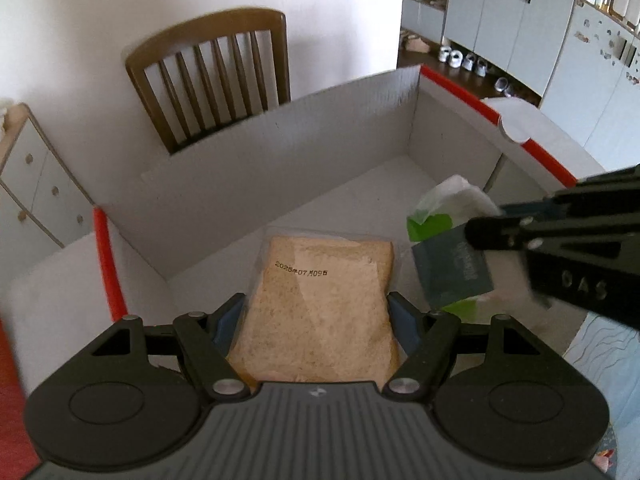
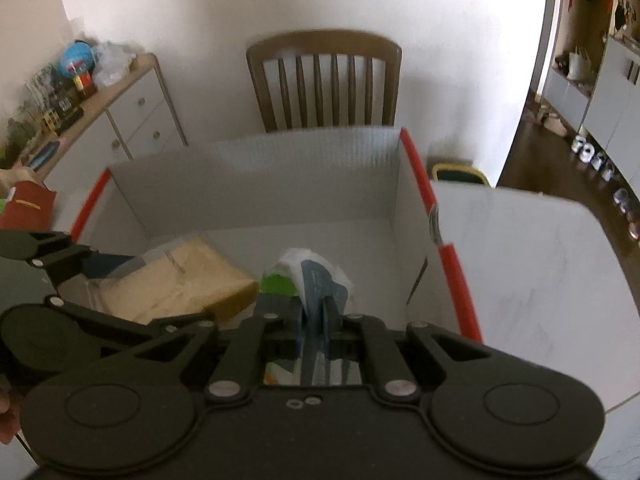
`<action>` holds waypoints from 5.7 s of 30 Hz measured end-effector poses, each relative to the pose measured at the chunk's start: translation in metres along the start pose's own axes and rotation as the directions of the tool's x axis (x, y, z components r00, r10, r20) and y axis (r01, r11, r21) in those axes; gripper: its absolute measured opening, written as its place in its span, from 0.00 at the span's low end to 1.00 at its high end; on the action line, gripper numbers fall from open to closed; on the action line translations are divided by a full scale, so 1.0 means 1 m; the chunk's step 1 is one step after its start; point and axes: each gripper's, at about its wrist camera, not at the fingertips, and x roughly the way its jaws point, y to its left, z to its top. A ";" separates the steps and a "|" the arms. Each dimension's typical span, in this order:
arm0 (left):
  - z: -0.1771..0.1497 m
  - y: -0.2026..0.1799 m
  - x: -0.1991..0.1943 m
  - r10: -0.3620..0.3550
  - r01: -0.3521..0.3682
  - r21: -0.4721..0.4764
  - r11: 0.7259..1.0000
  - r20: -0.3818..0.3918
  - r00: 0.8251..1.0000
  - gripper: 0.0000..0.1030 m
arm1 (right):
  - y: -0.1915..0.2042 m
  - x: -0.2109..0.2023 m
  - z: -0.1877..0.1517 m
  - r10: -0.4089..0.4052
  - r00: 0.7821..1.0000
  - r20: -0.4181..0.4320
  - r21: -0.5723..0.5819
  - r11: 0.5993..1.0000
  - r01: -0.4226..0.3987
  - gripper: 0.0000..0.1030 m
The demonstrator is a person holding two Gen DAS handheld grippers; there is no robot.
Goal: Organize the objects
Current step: 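Carry the bread and wet-wipe pack with both grippers over the red box, then lower the bread and wipes into the red box and open both grippers, then withdraw both grippers from the box back toward the items on the mat, then grasp the correction-tape dispenser with the left gripper while the right grasps the snack bag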
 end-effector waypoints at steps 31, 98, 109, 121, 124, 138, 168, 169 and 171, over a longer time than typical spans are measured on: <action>0.002 0.007 -0.039 -0.061 0.070 -0.125 0.990 0.080 0.995 0.83 | -0.020 -0.060 -0.006 0.085 0.996 0.021 0.005 0.996 -0.085 0.29; -0.289 -0.121 -0.185 0.032 0.023 -0.345 0.938 0.155 0.987 1.00 | -0.043 -0.234 -0.308 0.161 0.987 -0.028 -0.261 0.951 -0.163 0.90; -0.312 -0.103 -0.148 0.105 -0.078 -0.311 0.947 0.070 0.992 1.00 | -0.035 -0.219 -0.336 0.163 0.983 -0.082 -0.308 0.934 -0.180 0.90; -0.316 -0.099 -0.127 0.110 -0.092 -0.295 0.951 0.045 0.993 1.00 | -0.029 -0.201 -0.346 0.141 0.980 -0.142 -0.335 0.925 -0.181 0.81; -0.315 -0.100 -0.125 0.120 -0.103 -0.266 0.958 0.047 0.992 1.00 | -0.026 -0.199 -0.347 0.135 0.980 -0.146 -0.364 0.914 -0.180 0.78; -0.317 -0.101 -0.128 0.129 -0.109 -0.242 0.964 0.069 0.989 0.92 | -0.014 -0.193 -0.346 0.140 0.980 -0.145 -0.414 0.891 -0.189 0.71; -0.319 -0.108 -0.140 0.052 -0.031 -0.195 0.980 0.105 0.993 0.49 | -0.033 -0.205 -0.337 0.159 0.978 -0.138 -0.320 0.927 -0.196 0.31; -0.320 -0.108 -0.140 0.051 -0.029 -0.198 0.980 0.104 0.993 0.49 | -0.035 -0.206 -0.334 0.162 0.977 -0.136 -0.300 0.933 -0.196 0.35; -0.320 -0.107 -0.141 0.050 -0.028 -0.201 0.979 0.104 0.993 0.49 | -0.036 -0.207 -0.330 0.165 0.978 -0.131 -0.270 0.943 -0.195 0.41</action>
